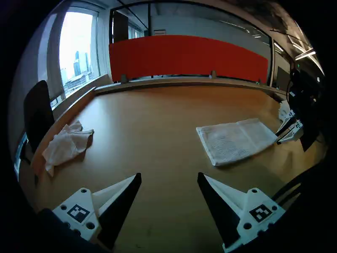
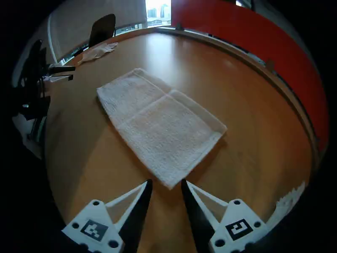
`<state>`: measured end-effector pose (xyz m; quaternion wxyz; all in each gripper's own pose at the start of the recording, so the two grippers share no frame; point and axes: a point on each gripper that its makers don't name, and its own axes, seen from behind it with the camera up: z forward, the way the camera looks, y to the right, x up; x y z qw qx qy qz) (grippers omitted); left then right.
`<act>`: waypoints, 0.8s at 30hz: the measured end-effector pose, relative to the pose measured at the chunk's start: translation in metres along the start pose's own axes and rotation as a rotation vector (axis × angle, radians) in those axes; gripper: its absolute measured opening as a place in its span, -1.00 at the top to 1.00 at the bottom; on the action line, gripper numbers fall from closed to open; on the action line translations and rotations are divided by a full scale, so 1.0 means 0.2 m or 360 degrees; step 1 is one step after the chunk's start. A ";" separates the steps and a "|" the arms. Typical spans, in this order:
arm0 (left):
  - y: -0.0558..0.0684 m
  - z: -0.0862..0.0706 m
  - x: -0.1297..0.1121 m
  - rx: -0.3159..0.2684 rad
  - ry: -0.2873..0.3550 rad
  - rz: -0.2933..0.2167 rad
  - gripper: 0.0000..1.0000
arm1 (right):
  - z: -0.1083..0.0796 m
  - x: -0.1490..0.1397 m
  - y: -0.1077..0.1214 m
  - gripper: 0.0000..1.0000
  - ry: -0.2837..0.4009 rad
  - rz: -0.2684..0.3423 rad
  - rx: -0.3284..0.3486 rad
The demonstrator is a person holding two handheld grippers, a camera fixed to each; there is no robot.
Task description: Fold towel
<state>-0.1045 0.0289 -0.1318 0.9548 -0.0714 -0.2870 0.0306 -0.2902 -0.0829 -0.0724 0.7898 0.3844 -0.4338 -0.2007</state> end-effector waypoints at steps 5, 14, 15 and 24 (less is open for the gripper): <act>0.01 0.01 0.01 -0.0010 -0.0002 0.0014 -0.98 | 0.00 0.00 0.01 0.53 -0.0014 0.0020 -0.0019; 0.00 0.01 0.02 -0.0013 -0.0002 0.0023 -0.98 | -0.01 -0.01 0.03 0.65 -0.0023 0.0056 -0.0029; 0.00 0.01 0.02 -0.0014 -0.0002 0.0025 -0.98 | -0.01 -0.02 0.03 0.64 -0.0026 0.0057 -0.0029; 0.01 0.01 0.02 -0.0020 -0.0005 0.0031 -0.98 | -0.01 -0.04 0.03 0.64 -0.0041 0.0040 -0.0023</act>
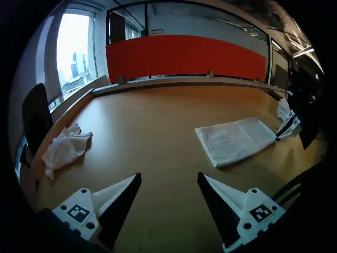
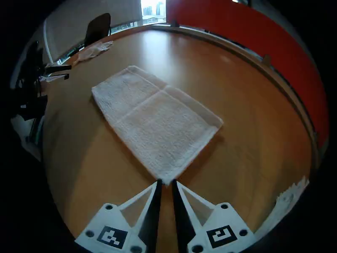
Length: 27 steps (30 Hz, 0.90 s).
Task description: Fold towel
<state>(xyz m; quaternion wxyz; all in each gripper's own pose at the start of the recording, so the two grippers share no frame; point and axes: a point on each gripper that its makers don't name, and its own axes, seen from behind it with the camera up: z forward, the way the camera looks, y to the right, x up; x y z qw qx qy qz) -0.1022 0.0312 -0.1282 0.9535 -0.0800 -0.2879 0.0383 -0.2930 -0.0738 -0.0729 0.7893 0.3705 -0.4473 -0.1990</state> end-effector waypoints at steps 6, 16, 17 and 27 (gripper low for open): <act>0.00 0.00 0.00 -0.0003 -0.0004 0.0004 -0.98 | 0.01 0.00 -0.01 0.79 -0.0001 -0.0009 0.0009; 0.00 0.01 0.00 -0.0002 -0.0008 0.0004 -0.98 | -0.03 0.08 -0.03 0.93 0.0079 0.0029 0.0001; 0.00 0.01 0.00 -0.0002 -0.0009 0.0005 -0.99 | -0.04 0.10 -0.03 0.93 0.0096 0.0040 -0.0002; -0.01 0.02 0.00 -0.0002 -0.0015 0.0002 -0.99 | -0.18 0.30 -0.01 0.93 0.0267 0.0083 -0.0029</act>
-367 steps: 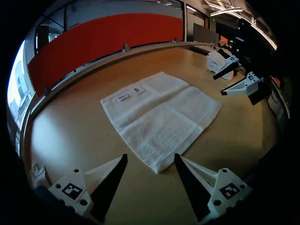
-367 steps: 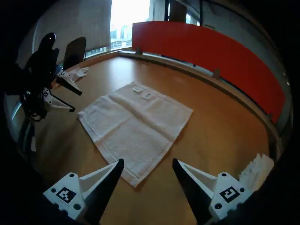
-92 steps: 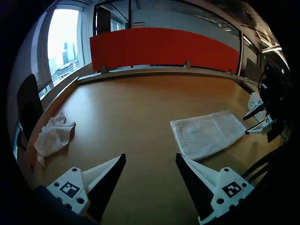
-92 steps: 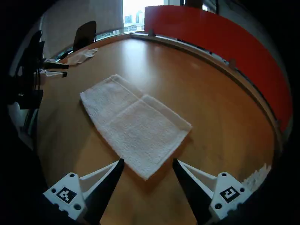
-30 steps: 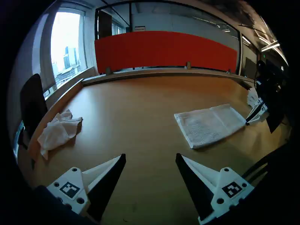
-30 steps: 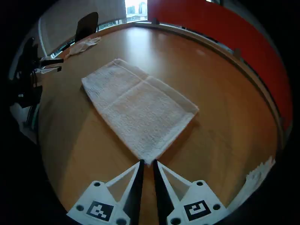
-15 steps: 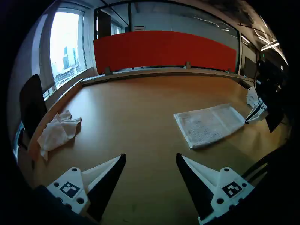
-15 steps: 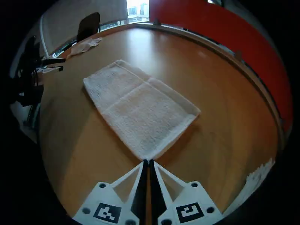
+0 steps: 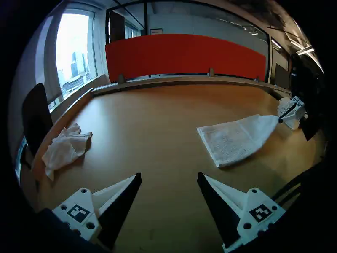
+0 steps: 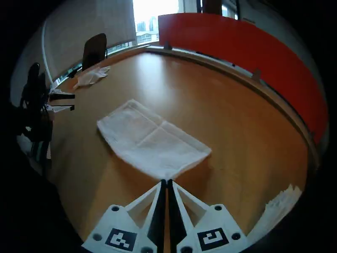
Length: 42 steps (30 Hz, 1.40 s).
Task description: Fold towel
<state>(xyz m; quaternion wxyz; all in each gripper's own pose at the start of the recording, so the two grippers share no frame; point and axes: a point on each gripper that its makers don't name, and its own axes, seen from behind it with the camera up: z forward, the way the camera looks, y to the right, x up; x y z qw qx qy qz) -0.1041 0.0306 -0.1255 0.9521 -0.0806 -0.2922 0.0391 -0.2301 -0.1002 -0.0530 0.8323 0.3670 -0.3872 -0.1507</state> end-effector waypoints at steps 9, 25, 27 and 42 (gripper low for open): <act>0.00 0.00 -0.01 -0.0003 -0.0006 0.0002 -0.98 | -0.07 0.15 0.00 0.94 0.0073 -0.0052 0.0002; 0.01 -0.02 0.00 -0.0010 -0.0001 -0.0005 -0.98 | -0.04 0.39 -0.10 0.94 0.0143 -0.0182 0.0096; 0.00 -0.02 -0.01 -0.0007 -0.0002 -0.0011 -0.98 | -0.02 0.42 -0.13 0.94 0.0147 -0.0207 0.0125; -0.02 -0.06 -0.02 0.0025 0.0001 -0.0051 -0.99 | 0.36 0.64 -0.54 0.94 0.0127 -0.0400 0.0459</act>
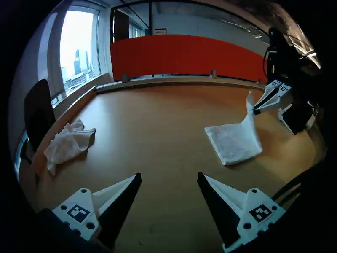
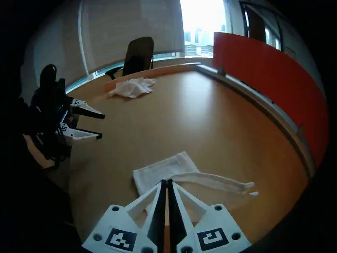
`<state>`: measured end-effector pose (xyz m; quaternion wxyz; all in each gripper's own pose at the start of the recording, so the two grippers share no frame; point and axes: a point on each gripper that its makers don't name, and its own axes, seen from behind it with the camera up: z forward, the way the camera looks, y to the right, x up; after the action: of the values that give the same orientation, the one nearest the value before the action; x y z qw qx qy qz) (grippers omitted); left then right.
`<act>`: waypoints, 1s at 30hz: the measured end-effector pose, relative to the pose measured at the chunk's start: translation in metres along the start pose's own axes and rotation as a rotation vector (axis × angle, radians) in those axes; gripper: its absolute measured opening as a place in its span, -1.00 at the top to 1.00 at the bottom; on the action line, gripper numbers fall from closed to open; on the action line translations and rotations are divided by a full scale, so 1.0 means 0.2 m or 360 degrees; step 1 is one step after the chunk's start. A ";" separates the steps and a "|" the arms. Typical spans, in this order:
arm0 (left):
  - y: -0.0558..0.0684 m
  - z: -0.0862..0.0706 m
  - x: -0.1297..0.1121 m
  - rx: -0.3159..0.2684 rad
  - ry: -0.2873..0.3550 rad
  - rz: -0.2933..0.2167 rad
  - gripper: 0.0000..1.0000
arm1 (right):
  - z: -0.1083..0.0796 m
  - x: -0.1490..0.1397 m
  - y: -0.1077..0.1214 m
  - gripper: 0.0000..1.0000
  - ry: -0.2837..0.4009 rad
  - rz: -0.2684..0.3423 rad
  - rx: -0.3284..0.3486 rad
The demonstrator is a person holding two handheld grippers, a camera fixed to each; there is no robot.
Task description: Fold towel
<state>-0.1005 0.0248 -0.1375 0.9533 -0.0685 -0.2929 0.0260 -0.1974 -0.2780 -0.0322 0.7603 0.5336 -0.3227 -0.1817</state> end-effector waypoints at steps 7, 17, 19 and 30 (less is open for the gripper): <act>-0.01 -0.01 0.00 0.0014 -0.0001 -0.0015 -0.98 | 0.15 -0.01 -0.07 0.94 -0.0044 -0.0014 0.0103; -0.03 0.00 -0.02 0.0028 -0.0011 -0.0021 -0.98 | 0.19 -0.04 -0.10 0.87 -0.0074 -0.0006 0.0153; -0.03 0.00 -0.02 0.0029 -0.0013 -0.0020 -0.98 | 0.19 -0.05 -0.11 0.74 -0.0079 -0.0008 0.0158; -0.03 0.00 -0.03 0.0029 -0.0021 -0.0018 -0.98 | 0.19 -0.11 -0.12 -0.04 -0.0119 -0.0008 0.0166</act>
<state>-0.1050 0.0175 -0.1391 0.9521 -0.0580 -0.2993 0.0238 -0.2384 -0.3000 -0.0523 0.7183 0.5663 -0.3586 -0.1864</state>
